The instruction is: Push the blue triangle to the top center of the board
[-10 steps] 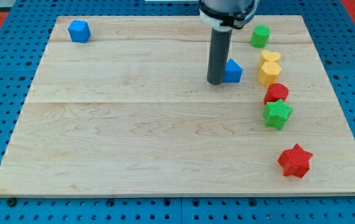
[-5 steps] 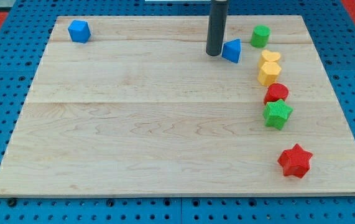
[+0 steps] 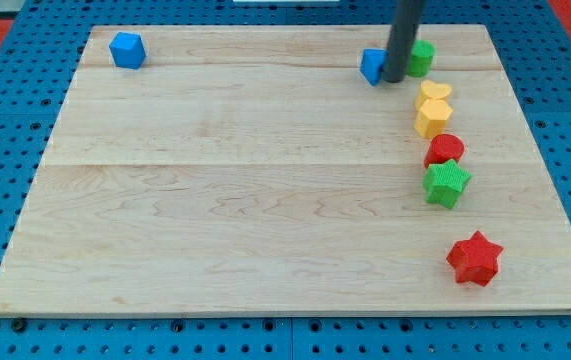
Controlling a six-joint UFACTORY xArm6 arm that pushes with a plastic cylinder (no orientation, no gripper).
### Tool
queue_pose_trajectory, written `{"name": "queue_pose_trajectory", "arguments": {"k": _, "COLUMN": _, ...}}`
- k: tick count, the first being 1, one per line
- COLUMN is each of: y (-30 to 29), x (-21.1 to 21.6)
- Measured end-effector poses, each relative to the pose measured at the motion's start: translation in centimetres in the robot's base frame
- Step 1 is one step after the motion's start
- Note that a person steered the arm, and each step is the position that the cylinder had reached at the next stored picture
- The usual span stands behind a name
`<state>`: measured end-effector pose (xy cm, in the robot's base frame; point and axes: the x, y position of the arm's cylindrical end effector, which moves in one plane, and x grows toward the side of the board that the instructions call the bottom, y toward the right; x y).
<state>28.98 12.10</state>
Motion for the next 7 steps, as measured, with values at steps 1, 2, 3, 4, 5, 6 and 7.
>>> {"name": "queue_pose_trajectory", "arguments": {"k": 1, "y": -5.6, "x": -1.5}}
{"name": "queue_pose_trajectory", "arguments": {"k": 2, "y": -3.9, "x": -0.1}}
{"name": "queue_pose_trajectory", "arguments": {"k": 3, "y": -2.3, "x": 0.6}}
{"name": "queue_pose_trajectory", "arguments": {"k": 4, "y": -1.9, "x": -3.0}}
{"name": "queue_pose_trajectory", "arguments": {"k": 5, "y": -2.4, "x": -5.1}}
{"name": "queue_pose_trajectory", "arguments": {"k": 6, "y": -2.1, "x": -5.7}}
{"name": "queue_pose_trajectory", "arguments": {"k": 7, "y": -8.8, "x": -5.7}}
